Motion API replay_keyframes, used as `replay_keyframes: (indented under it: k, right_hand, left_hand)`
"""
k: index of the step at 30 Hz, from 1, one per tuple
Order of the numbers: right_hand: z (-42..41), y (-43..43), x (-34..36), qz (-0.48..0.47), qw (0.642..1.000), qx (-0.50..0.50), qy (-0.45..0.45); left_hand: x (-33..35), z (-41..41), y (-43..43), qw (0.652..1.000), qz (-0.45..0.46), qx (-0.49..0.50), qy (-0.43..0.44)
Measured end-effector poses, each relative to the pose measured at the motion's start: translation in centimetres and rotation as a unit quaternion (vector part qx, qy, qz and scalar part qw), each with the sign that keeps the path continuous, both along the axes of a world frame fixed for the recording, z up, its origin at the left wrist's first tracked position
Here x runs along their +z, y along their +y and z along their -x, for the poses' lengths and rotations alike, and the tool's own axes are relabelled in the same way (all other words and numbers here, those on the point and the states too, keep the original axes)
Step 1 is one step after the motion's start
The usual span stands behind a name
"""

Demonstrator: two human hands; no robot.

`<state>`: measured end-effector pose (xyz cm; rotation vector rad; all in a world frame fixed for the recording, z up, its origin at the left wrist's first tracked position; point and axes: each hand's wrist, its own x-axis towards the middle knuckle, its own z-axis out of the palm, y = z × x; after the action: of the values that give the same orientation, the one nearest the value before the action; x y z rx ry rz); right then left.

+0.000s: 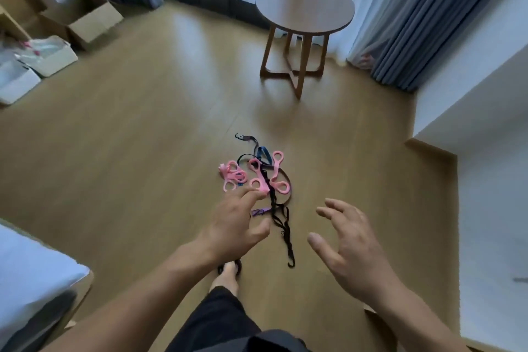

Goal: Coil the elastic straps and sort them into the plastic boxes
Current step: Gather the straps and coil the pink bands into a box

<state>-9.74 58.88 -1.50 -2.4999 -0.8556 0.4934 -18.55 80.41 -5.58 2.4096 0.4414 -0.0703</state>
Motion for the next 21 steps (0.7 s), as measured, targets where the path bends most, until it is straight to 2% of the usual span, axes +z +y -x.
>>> replay_keyframes:
  k: [6, 10, 15, 21]
  right_hand:
    - [-8.2, 11.5, -6.2, 0.026, 0.998, -0.01, 0.05]
    - [-13.4, 18.1, -13.4, 0.049, 0.994, -0.027, 0.092]
    - [-18.7, 23.2, -26.8, 0.122, 0.977, -0.038, 0.17]
    - [-23.5, 25.7, -46.3, 0.199, 0.954, -0.038, 0.22]
  left_hand:
    - [-5.6, -8.0, 11.0, 0.997, 0.015, 0.0, 0.081]
    - [-11.5, -13.0, 17.1, 0.986, 0.021, 0.007, 0.168]
    - [-22.1, -18.5, 20.7, 0.971, 0.051, 0.04, 0.229]
    - [-39.8, -23.6, 21.4, 0.951, 0.099, 0.082, 0.281]
